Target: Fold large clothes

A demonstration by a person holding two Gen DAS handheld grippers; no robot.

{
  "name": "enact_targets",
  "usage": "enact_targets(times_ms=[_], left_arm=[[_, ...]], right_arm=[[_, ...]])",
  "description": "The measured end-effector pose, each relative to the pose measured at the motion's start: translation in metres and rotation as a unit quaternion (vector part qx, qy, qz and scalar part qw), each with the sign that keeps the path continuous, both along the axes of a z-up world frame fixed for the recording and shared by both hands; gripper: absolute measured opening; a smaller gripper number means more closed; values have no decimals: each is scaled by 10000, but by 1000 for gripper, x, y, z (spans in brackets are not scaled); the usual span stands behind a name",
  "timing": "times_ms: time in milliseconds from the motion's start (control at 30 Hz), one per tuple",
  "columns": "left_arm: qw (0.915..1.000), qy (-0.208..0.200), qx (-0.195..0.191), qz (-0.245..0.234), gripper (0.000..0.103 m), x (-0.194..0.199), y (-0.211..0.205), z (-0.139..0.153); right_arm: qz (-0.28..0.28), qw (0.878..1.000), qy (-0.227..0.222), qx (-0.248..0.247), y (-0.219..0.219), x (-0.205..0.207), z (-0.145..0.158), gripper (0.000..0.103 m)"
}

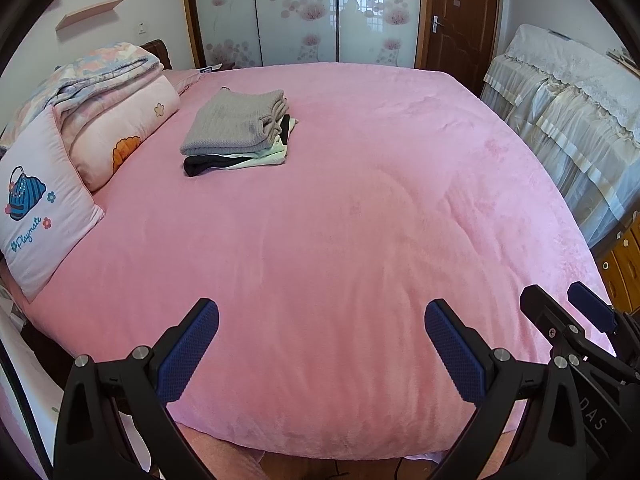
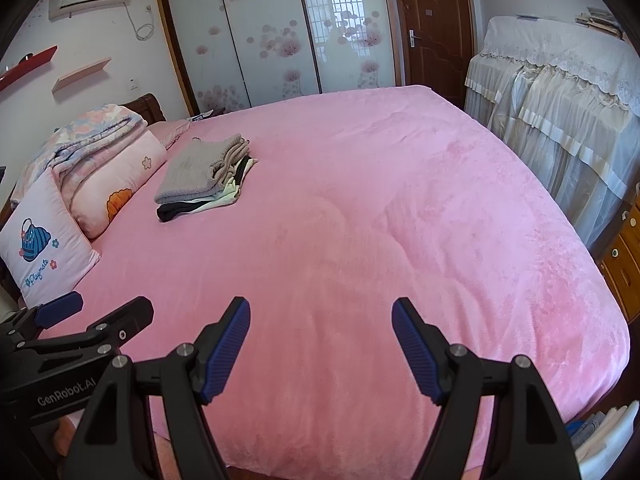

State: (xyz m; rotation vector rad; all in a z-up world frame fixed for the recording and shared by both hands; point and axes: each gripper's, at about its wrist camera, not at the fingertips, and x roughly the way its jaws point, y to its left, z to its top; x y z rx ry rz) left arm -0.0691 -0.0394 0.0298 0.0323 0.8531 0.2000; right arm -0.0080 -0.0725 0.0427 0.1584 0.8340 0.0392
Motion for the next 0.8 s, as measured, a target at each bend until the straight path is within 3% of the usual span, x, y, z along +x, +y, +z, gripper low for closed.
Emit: enact_targets(times_ms=[800], left_arm=[[9999, 99, 93, -36, 102, -2, -7, -9]], right_arm=[[-24, 9999, 119, 51, 3, -1, -14, 74]])
